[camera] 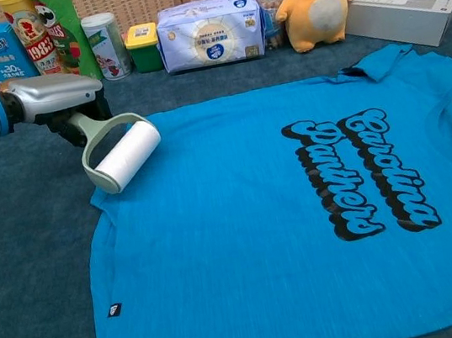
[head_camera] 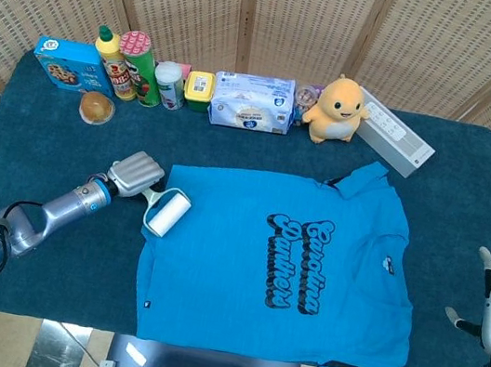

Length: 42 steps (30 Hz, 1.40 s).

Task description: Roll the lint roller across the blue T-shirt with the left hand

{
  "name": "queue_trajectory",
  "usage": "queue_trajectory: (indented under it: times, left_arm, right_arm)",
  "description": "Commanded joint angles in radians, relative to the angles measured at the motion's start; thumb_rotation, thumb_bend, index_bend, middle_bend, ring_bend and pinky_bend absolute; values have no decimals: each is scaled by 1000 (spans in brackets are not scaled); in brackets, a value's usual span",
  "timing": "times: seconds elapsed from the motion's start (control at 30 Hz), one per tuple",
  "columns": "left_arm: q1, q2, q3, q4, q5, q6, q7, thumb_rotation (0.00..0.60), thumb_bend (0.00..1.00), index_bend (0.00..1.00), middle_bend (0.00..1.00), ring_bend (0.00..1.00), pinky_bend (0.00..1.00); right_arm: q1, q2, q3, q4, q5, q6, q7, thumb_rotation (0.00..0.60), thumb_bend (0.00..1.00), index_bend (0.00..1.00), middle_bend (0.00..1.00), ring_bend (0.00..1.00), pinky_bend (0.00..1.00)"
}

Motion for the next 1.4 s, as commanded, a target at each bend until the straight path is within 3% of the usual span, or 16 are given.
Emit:
queue_trajectory:
  times: [0.03, 0.17, 0.43, 0.67, 0.87, 1.17, 1.4]
  left_arm:
    - [-3, 20, -13, -30, -13, -2, 18, 600, 893, 1000, 920, 911, 1000]
    - [-12, 54, -27, -77, -26, -14, 47, 600, 956, 1000, 921, 911, 1000]
    - [-47, 174, -54, -218, -84, -126, 116, 600, 978, 1000, 920, 911, 1000]
    - [-4, 153, -125, -234, -213, -139, 245, 600, 971, 1000, 920, 911, 1000]
    - [-1, 146, -175, -319, -317, -182, 387, 600, 969, 1000, 920, 911, 1000]
    - [-16, 128, -235, -454, -607, -232, 706, 600, 965, 1000, 920, 911, 1000]
    - [-47, 97, -236, -526, -824, -156, 938, 600, 963, 1000, 921, 911, 1000]
  right_arm:
    - [0, 1, -1, -1, -1, 0, 1, 600, 0, 16, 0, 0, 0]
    - [0, 4, -3, -5, -5, -4, 10, 600, 0, 16, 0, 0, 0]
    - [-2, 14, -8, -15, -18, -3, 32, 600, 0, 16, 0, 0, 0]
    - [1, 25, -14, -23, -26, -20, 62, 600, 0, 16, 0, 0, 0]
    - [1, 41, -19, -29, -38, -30, 103, 600, 0, 16, 0, 0, 0]
    - [-3, 77, -24, -39, -63, -34, 194, 600, 0, 16, 0, 0, 0]
    - [1, 91, -27, -31, -67, -50, 243, 600, 0, 16, 0, 0, 0]
